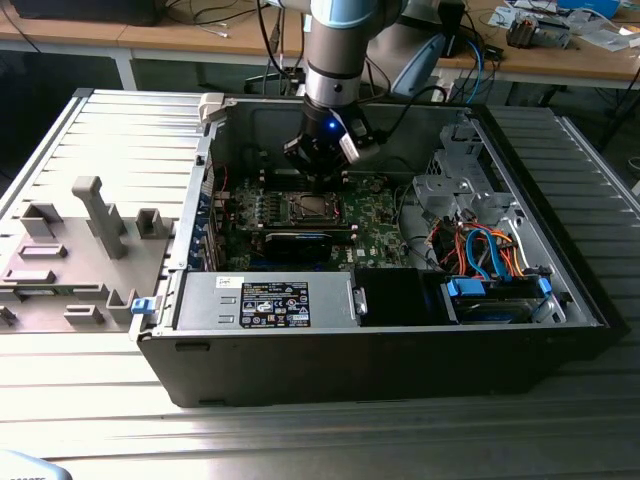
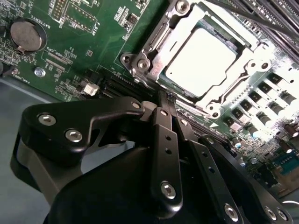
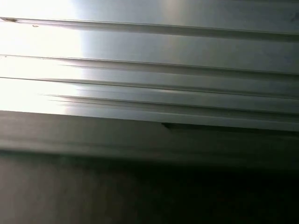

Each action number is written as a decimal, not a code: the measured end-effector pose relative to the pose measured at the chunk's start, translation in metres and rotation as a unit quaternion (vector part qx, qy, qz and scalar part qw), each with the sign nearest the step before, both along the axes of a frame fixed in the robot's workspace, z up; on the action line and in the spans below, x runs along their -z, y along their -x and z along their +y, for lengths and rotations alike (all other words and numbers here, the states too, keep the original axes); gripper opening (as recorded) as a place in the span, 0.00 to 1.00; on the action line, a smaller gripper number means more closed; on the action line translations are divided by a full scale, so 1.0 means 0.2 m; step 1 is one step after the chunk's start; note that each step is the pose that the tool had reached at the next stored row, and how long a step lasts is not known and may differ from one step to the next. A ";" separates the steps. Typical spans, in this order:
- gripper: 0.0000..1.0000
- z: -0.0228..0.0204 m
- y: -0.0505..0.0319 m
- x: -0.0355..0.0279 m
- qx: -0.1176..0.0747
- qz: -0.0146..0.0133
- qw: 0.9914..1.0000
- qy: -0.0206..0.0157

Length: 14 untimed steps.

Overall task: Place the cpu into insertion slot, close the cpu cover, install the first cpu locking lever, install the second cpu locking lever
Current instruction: 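Install the first cpu locking lever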

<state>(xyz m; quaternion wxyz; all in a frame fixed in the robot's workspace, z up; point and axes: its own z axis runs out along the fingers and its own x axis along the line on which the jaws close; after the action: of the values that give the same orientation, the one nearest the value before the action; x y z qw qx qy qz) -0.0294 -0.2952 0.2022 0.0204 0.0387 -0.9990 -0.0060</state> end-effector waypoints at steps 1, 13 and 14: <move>0.11 0.000 -0.007 0.000 0.000 0.000 1.000 0.000; 0.11 0.023 -0.034 -0.011 -0.001 0.000 1.000 -0.001; 0.11 0.022 -0.034 -0.018 -0.001 0.000 1.000 -0.001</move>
<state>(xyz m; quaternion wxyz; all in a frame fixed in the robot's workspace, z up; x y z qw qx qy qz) -0.0227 -0.2908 0.2057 0.0204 0.0399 -0.9990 -0.0066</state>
